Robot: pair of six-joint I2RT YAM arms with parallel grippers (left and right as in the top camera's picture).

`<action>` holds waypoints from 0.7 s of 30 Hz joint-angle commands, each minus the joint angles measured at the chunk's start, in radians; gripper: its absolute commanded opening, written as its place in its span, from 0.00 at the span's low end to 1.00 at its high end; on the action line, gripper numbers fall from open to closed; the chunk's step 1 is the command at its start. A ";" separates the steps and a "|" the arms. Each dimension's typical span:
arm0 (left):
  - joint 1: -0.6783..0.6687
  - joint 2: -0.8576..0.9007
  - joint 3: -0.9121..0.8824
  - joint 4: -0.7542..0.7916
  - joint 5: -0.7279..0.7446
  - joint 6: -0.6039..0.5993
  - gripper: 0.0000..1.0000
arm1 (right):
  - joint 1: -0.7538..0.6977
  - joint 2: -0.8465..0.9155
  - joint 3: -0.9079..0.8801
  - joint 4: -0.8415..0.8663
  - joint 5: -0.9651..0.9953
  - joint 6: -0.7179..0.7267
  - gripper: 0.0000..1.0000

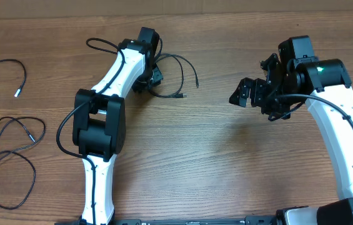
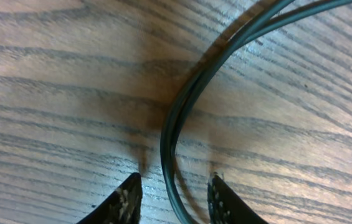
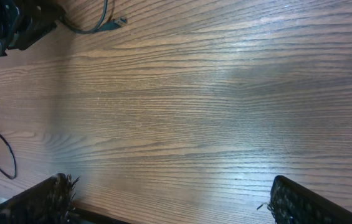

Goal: Untangle cables

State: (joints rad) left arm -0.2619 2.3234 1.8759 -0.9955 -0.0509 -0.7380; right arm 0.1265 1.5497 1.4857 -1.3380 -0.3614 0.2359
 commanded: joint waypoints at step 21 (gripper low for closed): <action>0.091 -0.161 -0.008 0.009 -0.035 0.025 0.04 | 0.003 0.008 0.010 0.000 0.006 -0.001 1.00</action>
State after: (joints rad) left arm -0.2394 2.3054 1.8435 -0.9867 -0.0769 -0.7300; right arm 0.1261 1.5497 1.4857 -1.3392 -0.3607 0.2356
